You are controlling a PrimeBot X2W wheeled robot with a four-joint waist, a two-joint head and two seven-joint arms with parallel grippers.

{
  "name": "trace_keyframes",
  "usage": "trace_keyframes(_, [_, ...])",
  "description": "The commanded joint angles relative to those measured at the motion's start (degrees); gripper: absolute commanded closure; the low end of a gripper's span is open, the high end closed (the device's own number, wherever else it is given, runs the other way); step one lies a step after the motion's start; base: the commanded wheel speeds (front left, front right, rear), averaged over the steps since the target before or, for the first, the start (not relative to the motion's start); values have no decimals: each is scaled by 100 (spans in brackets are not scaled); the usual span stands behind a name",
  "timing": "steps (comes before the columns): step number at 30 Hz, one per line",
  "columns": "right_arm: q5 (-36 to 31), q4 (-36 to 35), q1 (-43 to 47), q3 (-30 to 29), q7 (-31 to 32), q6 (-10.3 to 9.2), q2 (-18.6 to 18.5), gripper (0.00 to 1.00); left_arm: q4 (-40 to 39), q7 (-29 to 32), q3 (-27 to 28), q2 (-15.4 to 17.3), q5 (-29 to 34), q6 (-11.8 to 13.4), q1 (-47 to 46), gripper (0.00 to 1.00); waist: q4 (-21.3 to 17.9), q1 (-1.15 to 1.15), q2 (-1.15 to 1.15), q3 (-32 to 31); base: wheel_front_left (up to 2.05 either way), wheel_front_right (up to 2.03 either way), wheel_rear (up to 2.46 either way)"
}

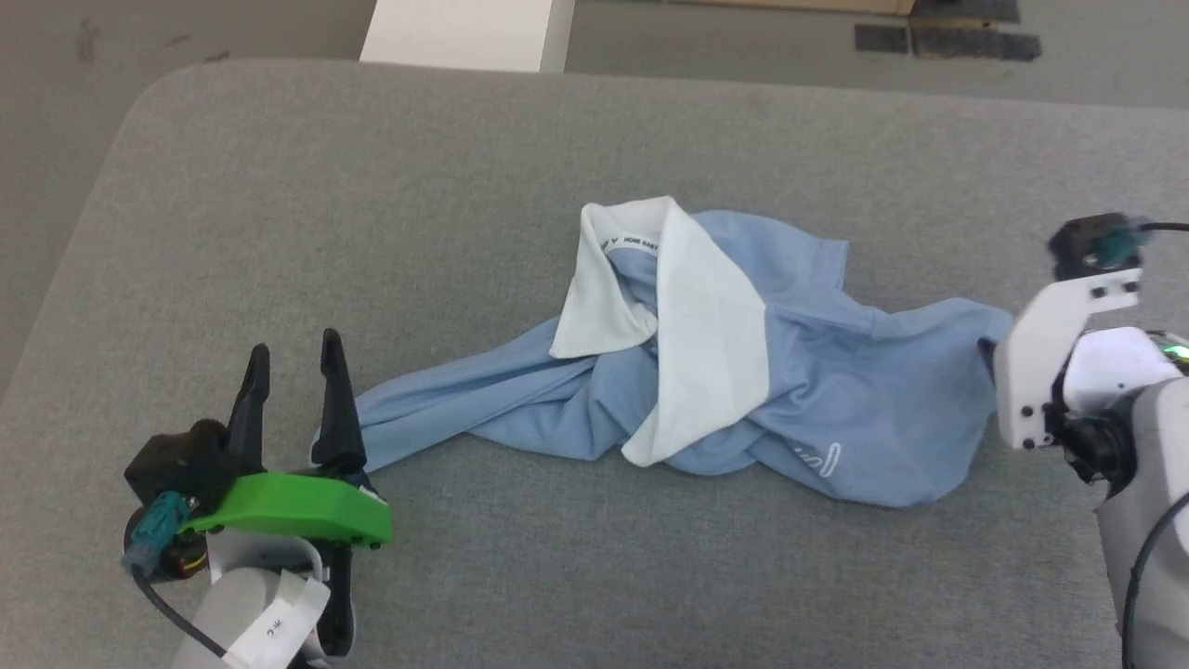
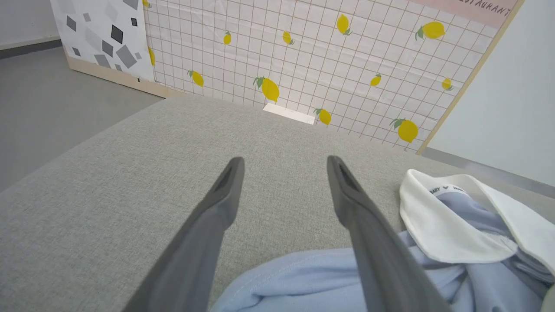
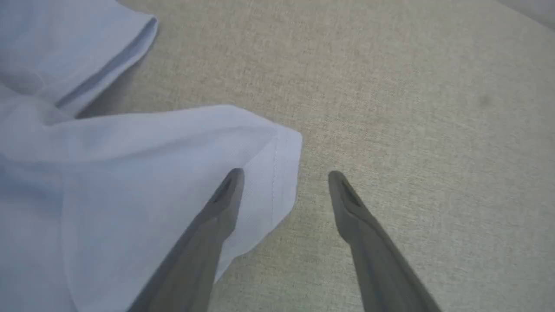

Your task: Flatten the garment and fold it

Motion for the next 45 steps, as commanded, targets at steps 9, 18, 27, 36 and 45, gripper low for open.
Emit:
trace_keyframes(9, [414, 317, -100, 1110, 897, 21, -394, 0, 137, -27, 157, -245, 243, -217, -277, 0, 286, 0, 0, 519, 0, 0, 0])
trace_keyframes(18, [795, 244, -302, 1104, 837, 21, -762, 100, 293, -27, 291, -401, 364, -366, -291, 0, 222, 0, 0, 456, 0, 0, 0])
trace_keyframes(27, [136, 259, -720, -378, 526, 21, -956, 100, 389, -27, 324, -460, 433, -482, -295, 0, 191, 0, 0, 322, 0, 0, 0])
trace_keyframes(36, [-635, 559, -561, -1411, 551, 21, -670, 14, 472, -27, 309, -486, 436, -557, -350, 0, 310, 0, 0, 411, 0, 0, 0])
trace_keyframes(45, [-174, 150, -454, -1694, -1314, 21, -234, 0, 614, 6, 294, -417, 428, -564, -245, 0, 201, 0, 0, -22, 0, 0, 0])
